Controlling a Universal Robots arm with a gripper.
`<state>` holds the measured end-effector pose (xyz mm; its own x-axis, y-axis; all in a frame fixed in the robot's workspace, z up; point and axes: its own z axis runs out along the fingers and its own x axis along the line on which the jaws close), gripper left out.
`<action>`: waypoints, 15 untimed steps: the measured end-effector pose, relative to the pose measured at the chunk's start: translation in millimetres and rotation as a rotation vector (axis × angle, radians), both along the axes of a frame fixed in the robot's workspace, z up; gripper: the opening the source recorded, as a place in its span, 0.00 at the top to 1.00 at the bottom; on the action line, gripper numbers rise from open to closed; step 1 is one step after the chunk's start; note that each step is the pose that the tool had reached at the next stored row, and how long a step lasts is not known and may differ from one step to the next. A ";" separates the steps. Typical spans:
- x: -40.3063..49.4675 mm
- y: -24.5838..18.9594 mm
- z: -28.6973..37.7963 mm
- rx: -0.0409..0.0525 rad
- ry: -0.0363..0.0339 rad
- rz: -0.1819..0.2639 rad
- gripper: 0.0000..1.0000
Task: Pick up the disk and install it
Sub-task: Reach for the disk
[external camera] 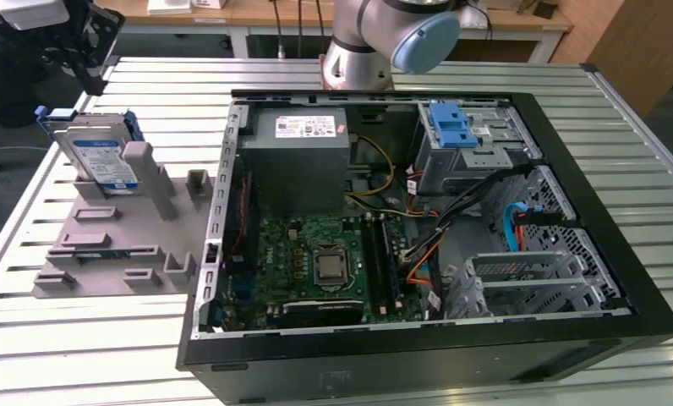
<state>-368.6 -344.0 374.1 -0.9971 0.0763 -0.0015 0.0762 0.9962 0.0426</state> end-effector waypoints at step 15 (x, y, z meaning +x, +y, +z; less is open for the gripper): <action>-22.0 0.0 -1.6 0.0000 0.0041 0.000 0.89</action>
<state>-390.6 -344.0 372.5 -0.9971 0.0762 0.0026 0.0762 0.9962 0.0423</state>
